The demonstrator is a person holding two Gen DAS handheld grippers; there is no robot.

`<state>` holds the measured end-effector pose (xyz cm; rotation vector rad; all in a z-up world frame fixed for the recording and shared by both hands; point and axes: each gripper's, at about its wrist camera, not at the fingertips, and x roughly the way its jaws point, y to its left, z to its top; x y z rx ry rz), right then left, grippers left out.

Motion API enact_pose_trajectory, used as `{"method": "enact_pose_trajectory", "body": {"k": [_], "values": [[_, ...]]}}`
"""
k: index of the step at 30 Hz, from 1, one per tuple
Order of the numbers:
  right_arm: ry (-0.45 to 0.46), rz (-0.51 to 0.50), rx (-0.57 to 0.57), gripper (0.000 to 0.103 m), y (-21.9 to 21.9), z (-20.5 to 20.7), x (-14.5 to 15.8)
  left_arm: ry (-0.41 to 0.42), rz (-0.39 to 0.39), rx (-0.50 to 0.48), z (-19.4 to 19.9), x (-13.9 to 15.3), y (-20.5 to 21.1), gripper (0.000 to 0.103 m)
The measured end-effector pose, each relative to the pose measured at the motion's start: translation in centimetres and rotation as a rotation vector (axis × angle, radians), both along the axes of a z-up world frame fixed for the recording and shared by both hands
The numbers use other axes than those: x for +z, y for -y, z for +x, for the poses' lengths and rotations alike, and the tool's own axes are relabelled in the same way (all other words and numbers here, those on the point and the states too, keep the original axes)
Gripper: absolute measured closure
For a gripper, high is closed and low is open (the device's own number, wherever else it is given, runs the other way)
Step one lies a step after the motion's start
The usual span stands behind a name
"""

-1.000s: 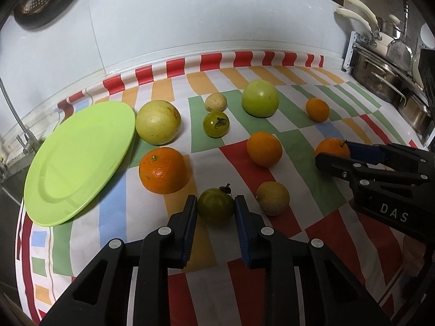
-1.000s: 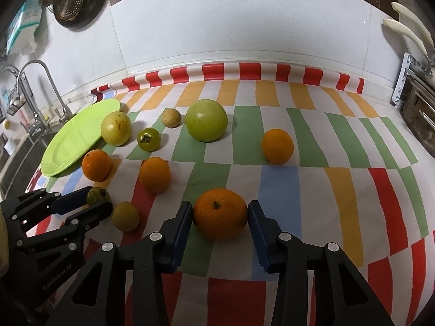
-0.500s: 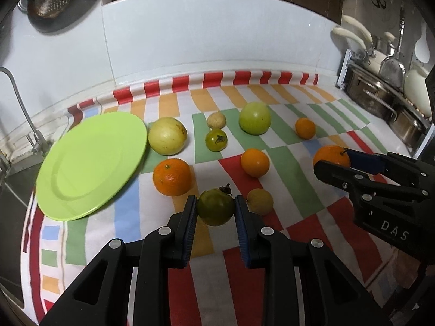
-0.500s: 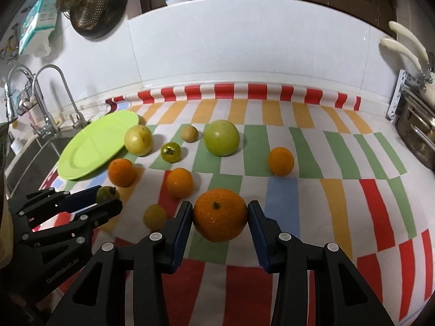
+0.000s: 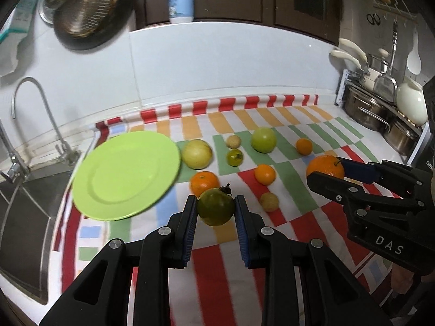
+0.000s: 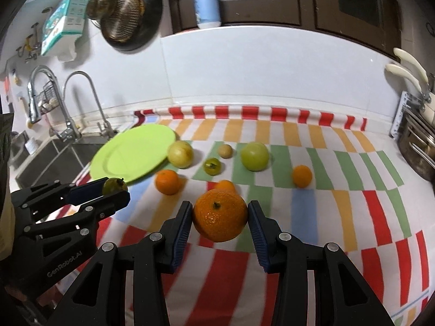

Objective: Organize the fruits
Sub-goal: 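Lift and carry the tomato and mandarin over the green plate with both tools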

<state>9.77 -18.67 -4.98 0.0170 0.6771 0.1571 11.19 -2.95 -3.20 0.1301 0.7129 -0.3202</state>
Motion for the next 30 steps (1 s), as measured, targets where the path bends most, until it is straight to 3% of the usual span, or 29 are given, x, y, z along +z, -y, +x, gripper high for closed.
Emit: {"method": "enact_pose_trajectory", "body": {"k": [13,30], "values": [[0.072,-0.001,0.074,0.06,-6.4,1.7,1.7,0.044,-0.006,0.051,1.4,1.7,-6.2,0.075],[0.088,-0.03,0.11,0.06,-14.2,8.0,2.0,0.043,0.01,0.056,7.5,0.8,-13.4,0.075]]}}
